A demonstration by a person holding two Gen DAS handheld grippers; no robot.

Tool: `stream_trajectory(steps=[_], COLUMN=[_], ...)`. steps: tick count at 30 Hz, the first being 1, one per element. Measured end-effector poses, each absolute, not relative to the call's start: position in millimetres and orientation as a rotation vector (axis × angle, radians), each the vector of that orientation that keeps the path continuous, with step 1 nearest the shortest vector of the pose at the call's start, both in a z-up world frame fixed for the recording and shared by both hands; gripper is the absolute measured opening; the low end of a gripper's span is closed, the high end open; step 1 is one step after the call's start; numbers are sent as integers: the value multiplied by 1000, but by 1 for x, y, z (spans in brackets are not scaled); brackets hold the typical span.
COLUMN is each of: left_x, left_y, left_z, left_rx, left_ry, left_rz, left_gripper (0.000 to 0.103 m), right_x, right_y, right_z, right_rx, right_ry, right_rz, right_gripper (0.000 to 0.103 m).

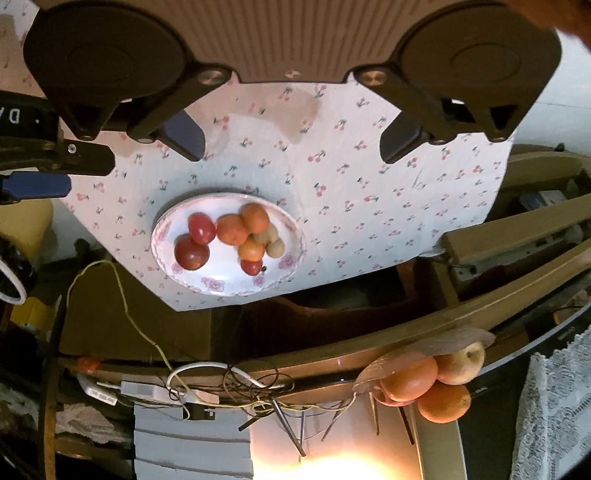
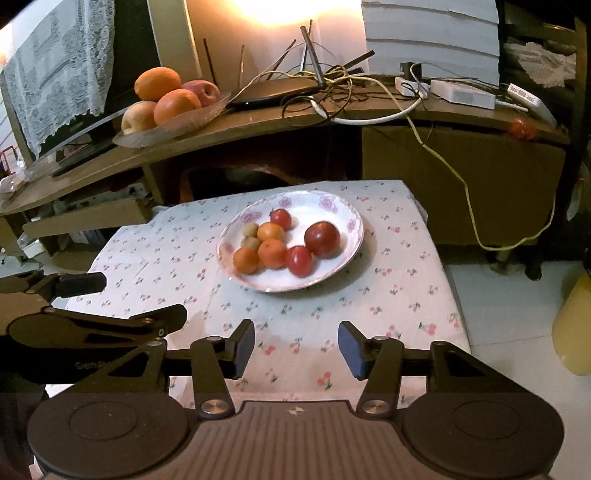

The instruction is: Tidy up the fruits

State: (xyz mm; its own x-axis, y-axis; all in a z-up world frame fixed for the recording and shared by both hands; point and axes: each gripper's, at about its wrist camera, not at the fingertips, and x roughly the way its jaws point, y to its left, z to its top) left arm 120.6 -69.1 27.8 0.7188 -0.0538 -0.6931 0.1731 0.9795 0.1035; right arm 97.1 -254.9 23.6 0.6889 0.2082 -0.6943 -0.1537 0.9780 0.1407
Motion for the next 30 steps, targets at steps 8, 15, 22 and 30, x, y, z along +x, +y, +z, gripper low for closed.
stream_trajectory(steps=[8, 15, 22, 30], left_x=[98, 81, 71, 58], left_y=[-63, -64, -62, -59], left_z=[27, 29, 29, 28], left_rx=[142, 151, 149, 147], left_ry=[782, 778, 788, 793], left_rz=[-133, -137, -132, -124], left_gripper=[103, 103, 103, 103], right_x=[73, 59, 47, 35], right_y=[-250, -246, -245, -239], right_z=[23, 24, 23, 22], right_rx=[79, 75, 73, 59], right_ry=[789, 789, 792, 795], right_rz=[202, 208, 204, 213], right_gripper=[53, 53, 53, 54])
